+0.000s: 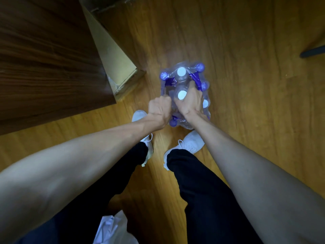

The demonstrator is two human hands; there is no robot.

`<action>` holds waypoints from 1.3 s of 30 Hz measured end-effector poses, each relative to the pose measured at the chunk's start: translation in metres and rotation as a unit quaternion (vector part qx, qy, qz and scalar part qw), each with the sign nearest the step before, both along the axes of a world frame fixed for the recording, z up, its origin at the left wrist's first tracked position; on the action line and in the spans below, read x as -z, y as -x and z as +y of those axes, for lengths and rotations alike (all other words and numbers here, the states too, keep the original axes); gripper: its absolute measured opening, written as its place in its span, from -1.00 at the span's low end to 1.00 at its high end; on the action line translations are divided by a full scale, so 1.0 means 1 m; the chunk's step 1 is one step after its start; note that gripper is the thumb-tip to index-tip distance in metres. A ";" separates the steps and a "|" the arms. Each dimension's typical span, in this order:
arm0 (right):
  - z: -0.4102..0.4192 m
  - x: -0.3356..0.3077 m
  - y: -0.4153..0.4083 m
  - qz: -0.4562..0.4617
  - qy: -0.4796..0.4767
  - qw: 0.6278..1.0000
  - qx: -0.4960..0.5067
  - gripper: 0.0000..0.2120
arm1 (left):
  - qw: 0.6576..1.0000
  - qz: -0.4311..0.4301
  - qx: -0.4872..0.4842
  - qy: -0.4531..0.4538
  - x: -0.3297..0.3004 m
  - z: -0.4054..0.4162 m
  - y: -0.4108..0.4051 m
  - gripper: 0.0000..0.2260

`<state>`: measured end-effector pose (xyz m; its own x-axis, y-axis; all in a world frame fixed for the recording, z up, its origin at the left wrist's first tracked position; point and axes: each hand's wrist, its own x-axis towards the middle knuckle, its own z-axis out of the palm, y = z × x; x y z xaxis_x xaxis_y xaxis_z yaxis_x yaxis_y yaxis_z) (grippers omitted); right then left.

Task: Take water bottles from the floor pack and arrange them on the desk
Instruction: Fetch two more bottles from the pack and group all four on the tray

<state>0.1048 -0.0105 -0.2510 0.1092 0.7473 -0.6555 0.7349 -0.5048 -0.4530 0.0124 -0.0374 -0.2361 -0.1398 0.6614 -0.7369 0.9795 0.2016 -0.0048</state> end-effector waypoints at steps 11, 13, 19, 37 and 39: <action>-0.011 -0.218 -0.020 0.001 -0.032 0.998 0.048 -0.56 | 0.998 -0.042 -0.016 -0.045 -0.204 0.000 0.008 -0.58; -0.013 -0.271 -0.022 0.004 -0.049 0.998 0.048 -0.57 | 0.997 -0.053 -0.001 -0.062 -0.256 0.004 0.015 -0.56; -0.029 -0.441 -0.026 0.021 -0.104 0.993 0.043 -0.58 | 0.987 -0.074 0.069 -0.122 -0.436 0.002 0.031 -0.51; -0.075 -0.758 -0.026 0.069 -0.336 0.921 -0.186 -0.63 | 0.853 -0.190 -0.232 -0.427 -0.728 -0.117 0.067 -0.77; -0.079 -0.772 -0.010 0.083 -0.344 0.910 -0.216 -0.63 | 0.838 -0.182 -0.257 -0.445 -0.742 -0.127 0.078 -0.83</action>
